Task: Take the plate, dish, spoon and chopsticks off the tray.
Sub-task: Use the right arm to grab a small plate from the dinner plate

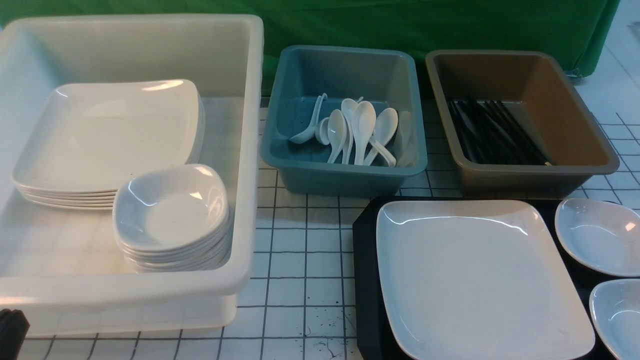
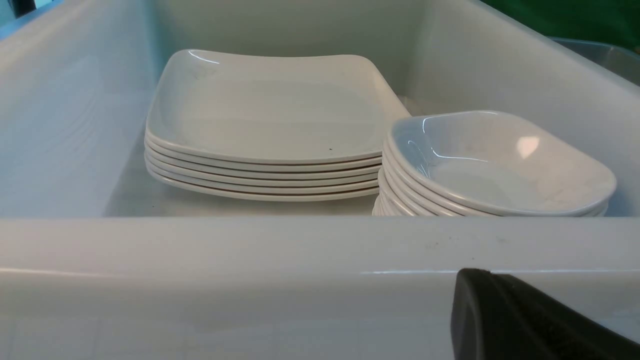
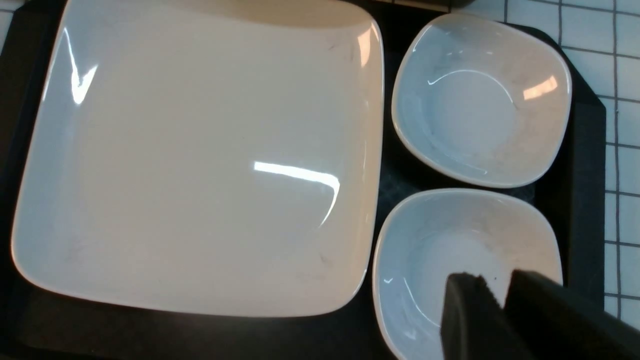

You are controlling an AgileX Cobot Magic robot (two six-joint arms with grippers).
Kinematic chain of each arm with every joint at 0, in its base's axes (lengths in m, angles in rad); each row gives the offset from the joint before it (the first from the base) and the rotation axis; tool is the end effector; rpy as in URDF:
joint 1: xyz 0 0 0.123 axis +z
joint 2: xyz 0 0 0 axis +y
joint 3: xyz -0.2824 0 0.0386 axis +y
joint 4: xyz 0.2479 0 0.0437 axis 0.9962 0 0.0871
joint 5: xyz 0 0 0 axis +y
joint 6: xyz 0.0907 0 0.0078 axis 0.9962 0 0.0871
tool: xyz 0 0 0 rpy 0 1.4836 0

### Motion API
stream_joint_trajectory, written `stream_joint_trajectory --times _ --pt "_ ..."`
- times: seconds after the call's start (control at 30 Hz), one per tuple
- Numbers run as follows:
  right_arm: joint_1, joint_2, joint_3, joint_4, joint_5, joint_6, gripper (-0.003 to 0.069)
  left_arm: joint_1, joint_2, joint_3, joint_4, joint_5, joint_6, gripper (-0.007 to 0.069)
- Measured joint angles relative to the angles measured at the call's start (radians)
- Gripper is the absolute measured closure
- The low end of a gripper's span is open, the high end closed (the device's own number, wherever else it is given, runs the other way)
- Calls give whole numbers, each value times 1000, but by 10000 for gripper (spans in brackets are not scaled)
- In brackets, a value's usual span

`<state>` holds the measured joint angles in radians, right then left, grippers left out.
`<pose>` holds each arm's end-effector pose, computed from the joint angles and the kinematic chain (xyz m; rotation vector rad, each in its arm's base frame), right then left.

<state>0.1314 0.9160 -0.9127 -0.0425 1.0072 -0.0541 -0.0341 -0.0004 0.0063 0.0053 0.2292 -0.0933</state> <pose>0.1605 0.0179 0.3408 -0.2441 2.4810 -0.0219 0.0557 -0.0018 0.1902 -0.0473 1.7189 -0.0895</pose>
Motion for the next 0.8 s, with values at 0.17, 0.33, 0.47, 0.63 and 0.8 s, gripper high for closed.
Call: stream_joint_trajectory --times 0.17,0.33,0.47,0.63,0.8 --pt "0 0 9 1 64 0 534 0 0 0 0 0 0 620" --pt "0 0 23 25 156 0 524 0 0 0 0 0 0 620" --pt "0 0 112 42 163 0 461 0 0 0 0 0 0 620" --pt "7 1 269 42 74 -12 281 0 0 0 0 0 0 620" --pt "82 44 322 16 1 -47 208 0 0 0 -5 0 0 620"
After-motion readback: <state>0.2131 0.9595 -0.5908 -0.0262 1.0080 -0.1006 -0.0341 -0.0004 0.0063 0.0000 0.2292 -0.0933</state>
